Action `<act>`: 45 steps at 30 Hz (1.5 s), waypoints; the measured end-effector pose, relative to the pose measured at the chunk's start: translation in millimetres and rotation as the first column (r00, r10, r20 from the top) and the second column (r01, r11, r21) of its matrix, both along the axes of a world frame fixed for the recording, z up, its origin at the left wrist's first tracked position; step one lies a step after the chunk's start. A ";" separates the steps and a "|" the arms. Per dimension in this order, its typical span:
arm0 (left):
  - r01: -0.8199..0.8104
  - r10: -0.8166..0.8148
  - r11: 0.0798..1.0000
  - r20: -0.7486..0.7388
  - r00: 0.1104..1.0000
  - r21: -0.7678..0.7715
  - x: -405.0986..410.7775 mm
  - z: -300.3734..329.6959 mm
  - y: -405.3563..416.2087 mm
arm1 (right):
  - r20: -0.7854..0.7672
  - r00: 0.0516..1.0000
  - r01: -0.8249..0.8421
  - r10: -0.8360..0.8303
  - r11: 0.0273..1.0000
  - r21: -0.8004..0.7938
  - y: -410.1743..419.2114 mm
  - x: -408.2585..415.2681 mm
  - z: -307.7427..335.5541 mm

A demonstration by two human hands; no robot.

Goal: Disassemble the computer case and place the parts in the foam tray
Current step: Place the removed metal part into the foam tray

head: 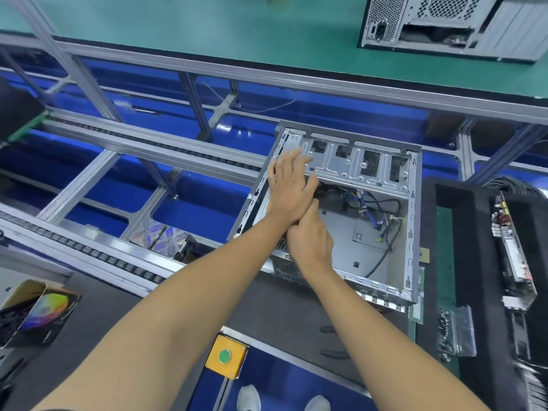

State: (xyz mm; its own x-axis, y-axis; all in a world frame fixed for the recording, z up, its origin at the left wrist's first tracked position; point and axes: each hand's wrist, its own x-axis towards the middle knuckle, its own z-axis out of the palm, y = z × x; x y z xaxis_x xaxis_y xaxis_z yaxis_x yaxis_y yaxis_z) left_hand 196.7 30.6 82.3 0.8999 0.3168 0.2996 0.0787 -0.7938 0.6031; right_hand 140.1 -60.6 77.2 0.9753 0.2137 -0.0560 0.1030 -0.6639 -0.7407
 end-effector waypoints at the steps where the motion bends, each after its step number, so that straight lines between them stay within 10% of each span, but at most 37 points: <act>1: -0.076 0.077 0.996 0.009 0.997 -0.039 1.5 2.3 -5.7 | -0.015 1.000 0.027 -0.027 0.999 0.023 -1.3 1.4 -0.5; 10: -0.266 0.230 0.825 -0.134 0.964 -0.499 7.5 24.3 0.1 | -0.131 0.987 0.110 -0.097 0.990 0.091 -0.8 4.2 0.1; 16: -0.201 -0.158 0.566 -0.344 0.925 -0.799 -6.3 39.0 32.6 | -0.391 0.909 0.183 -0.142 0.981 0.069 -1.1 9.2 4.9; 26: 0.281 -0.435 0.872 -0.371 0.820 -0.401 -32.8 38.9 80.2 | -0.459 0.852 0.322 -0.253 0.944 0.077 -1.6 9.3 33.5; 33: 0.382 -0.524 0.826 -0.312 0.793 -0.414 -47.4 38.0 94.7 | -0.533 0.817 0.419 -0.219 0.861 0.289 -20.3 30.9 63.0; 37: 0.599 -0.576 0.800 -0.331 0.748 -0.038 -60.8 52.3 89.5 | -0.587 0.783 0.469 -0.205 0.815 0.341 -31.2 45.4 86.8; 45: 0.413 -0.413 0.769 -0.113 0.904 0.487 -84.7 87.2 49.9 | -0.709 0.697 0.464 -0.103 0.820 0.337 -24.2 42.7 115.2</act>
State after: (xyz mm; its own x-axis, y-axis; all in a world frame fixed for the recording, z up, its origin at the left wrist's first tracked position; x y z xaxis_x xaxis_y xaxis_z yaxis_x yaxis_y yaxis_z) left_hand 111.9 80.6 169.4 0.9098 -0.2740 0.3119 -0.3256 -0.9370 0.1265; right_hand 182.8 -84.8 192.3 0.7486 0.1063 -0.6544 -0.6408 -0.1373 -0.7553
